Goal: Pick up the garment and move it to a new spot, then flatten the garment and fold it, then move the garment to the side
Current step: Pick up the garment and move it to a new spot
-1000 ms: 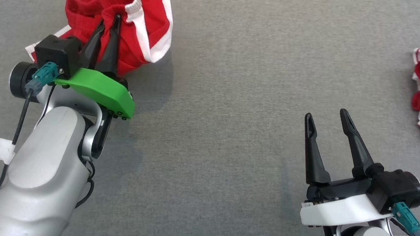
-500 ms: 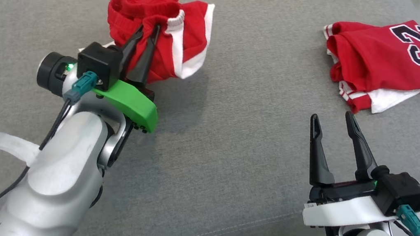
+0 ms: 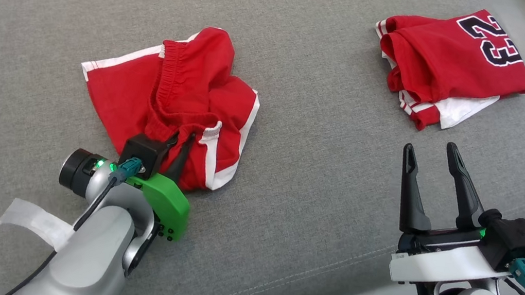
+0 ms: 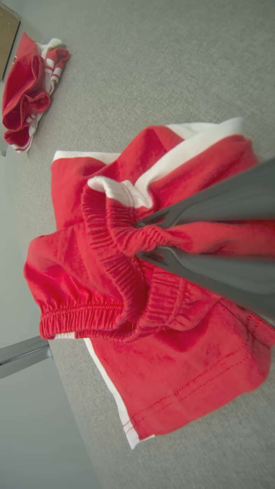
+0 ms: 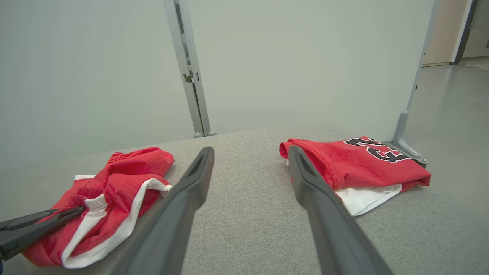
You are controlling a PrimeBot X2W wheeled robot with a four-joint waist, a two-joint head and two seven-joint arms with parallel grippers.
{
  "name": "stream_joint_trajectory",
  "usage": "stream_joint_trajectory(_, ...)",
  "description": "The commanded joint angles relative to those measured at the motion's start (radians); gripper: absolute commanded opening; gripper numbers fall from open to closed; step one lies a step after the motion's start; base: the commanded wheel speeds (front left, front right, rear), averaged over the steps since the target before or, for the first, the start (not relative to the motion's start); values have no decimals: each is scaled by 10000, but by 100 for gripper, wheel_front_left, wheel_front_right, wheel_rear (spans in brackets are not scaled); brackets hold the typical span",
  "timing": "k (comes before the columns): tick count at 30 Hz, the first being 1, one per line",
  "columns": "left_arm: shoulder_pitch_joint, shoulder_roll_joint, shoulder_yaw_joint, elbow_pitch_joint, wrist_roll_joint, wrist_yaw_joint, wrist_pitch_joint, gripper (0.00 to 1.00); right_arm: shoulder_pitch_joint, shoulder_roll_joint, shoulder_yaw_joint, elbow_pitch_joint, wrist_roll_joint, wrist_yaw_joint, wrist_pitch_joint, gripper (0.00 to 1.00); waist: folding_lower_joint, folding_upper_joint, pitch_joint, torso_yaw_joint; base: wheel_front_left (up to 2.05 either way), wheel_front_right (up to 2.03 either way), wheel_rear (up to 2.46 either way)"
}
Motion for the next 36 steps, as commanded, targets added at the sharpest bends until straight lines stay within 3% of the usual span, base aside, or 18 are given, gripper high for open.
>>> stream_joint_trajectory(1,101,-59,-55,184,23,28,-118,36,75,4,-25,23,-48,-12,-34,100,0,-1,24,113,0,0,0)
stream_joint_trajectory(2,101,-166,-56,280,-68,-29,-209,95,74,5,-22,49,-77,-12,-34,100,0,-1,11,175,0,0,0)
stream_joint_trajectory(3,72,-253,-31,337,-153,-69,-322,100,82,2,-41,68,-95,-12,-34,100,0,-1,-13,249,0,0,0)
stream_joint_trajectory(9,93,-524,207,332,-525,-89,-721,100,169,0,-82,186,-247,-12,-34,100,0,-1,-338,795,0,0,0)
stream_joint_trajectory(16,787,-539,713,-456,-849,394,-938,100,306,-1,102,290,-314,-12,-34,100,0,-1,-857,1647,0,0,0)
stream_joint_trajectory(27,2508,-512,1772,-2430,-1148,998,-977,100,560,-7,476,557,-285,-12,-35,100,0,-1,-1619,2866,0,0,0)
stream_joint_trajectory(36,4559,-654,2766,-4571,-425,1497,-967,100,1148,-5,187,587,-218,-12,-34,100,0,-1,-2383,3645,0,0,0)
